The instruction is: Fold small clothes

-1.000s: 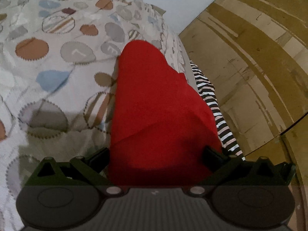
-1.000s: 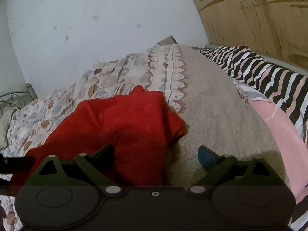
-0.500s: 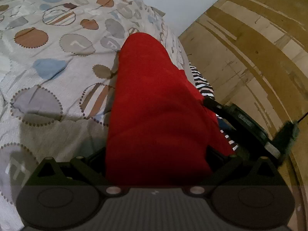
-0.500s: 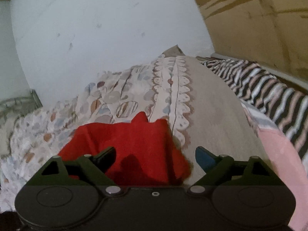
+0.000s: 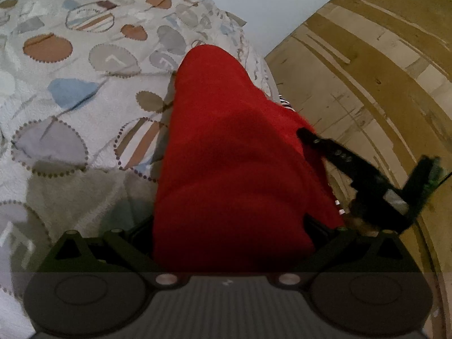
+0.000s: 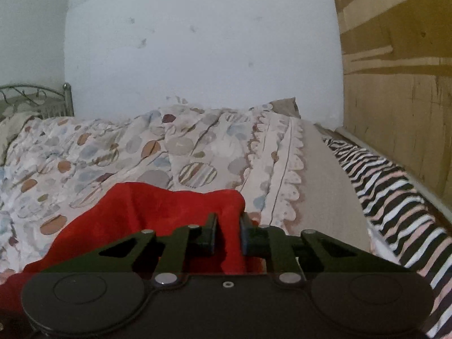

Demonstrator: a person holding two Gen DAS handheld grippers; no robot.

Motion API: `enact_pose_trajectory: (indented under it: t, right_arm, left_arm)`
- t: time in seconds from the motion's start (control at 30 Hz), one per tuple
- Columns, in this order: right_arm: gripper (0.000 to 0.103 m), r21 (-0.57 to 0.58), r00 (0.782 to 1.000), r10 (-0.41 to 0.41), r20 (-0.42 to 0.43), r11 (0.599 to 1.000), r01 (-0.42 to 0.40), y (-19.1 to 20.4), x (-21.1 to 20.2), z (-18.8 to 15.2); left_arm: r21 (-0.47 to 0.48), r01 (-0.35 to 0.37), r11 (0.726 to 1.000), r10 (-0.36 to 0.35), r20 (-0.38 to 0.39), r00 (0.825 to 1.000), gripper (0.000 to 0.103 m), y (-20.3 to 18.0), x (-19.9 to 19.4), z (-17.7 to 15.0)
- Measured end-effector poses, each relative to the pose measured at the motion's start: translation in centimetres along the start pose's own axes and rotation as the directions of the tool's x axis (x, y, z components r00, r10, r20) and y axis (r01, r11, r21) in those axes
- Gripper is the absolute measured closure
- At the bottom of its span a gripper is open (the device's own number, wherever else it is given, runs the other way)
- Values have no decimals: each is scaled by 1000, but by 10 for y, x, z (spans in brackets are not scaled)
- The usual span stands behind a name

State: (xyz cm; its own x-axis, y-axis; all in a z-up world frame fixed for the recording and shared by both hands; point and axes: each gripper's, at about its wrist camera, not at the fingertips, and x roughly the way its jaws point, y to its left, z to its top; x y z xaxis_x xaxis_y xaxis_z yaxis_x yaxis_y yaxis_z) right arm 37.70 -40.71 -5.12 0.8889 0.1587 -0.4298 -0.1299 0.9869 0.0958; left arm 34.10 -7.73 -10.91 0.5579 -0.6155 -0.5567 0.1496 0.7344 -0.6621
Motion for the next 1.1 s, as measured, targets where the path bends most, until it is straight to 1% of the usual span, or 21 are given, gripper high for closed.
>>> enact_pose_trajectory:
  t: [0.07, 0.1, 0.13, 0.23, 0.27, 0.3, 0.33, 0.4, 0.47, 0.53, 0.57, 0.63, 0.7, 0.8, 0.97, 1.1]
  right_arm:
    - [84, 31, 999, -1, -55, 1000, 3, -8, 14, -5]
    - [79, 54, 996, -4, -87, 999, 8, -14, 20, -10]
    - [75, 79, 995, 6, -98, 997, 1, -18, 22, -13]
    - [58, 237, 991, 100, -85, 968, -77, -38, 17, -20]
    - [46, 287, 989, 124, -76, 953, -97, -44, 16, -22]
    - [41, 326, 987, 142, -72, 939, -111, -49, 16, -24]
    - [40, 349, 984, 158, -83, 930, -120, -52, 17, -26]
    - [40, 362, 976, 177, -127, 924, -120, -53, 24, -32]
    - [40, 387, 972, 197, -127, 912, -135, -55, 27, -39]
    - [41, 435, 969, 214, -125, 890, -140, -60, 30, -45]
    - [44, 445, 968, 219, -123, 884, -143, -61, 31, -47]
    - [48, 435, 970, 217, -110, 888, -149, -60, 30, -52]
    - [51, 423, 971, 215, -105, 893, -152, -58, 29, -53]
    - [52, 415, 972, 212, -99, 897, -154, -57, 29, -55]
    - [52, 409, 974, 211, -83, 899, -160, -57, 27, -59]
    - [52, 420, 974, 217, -71, 892, -168, -59, 28, -62]
  left_arm:
    - [3, 0, 1000, 0, -1, 1000, 0, 0, 0, -1]
    - [8, -1, 1000, 1, -1, 1000, 0, 0, 0, -1]
    - [9, 0, 1000, 0, -1, 1000, 0, 0, 0, -1]
    - [5, 9, 1000, -9, -3, 1000, 0, 2, 1, 0]
    - [6, 9, 1000, -9, -3, 1000, 0, 2, 1, 0]
    - [7, 8, 1000, -8, -2, 1000, 0, 1, 1, -1]
    - [7, 9, 1000, -9, 0, 1000, 0, 1, 1, -1]
    - [8, 8, 1000, -8, 4, 1000, 0, 1, 2, -2]
    - [9, 6, 1000, -6, 5, 1000, 0, 1, 2, -2]
    - [12, 3, 1000, -3, 3, 1000, 0, 0, 2, -2]
    - [11, 2, 1000, -2, 0, 1000, 0, -1, 2, -2]
    - [0, 12, 1000, -12, -6, 1000, 0, 1, 1, 0]
    - [-25, 43, 999, -43, -15, 999, 0, 7, 1, 5]
    - [-60, 78, 995, -80, -36, 996, 0, 15, 4, 9]
    - [-44, 56, 997, -59, -64, 996, 0, 7, 4, 17]
    - [-71, 74, 995, -78, -62, 995, 0, 6, 3, 23]
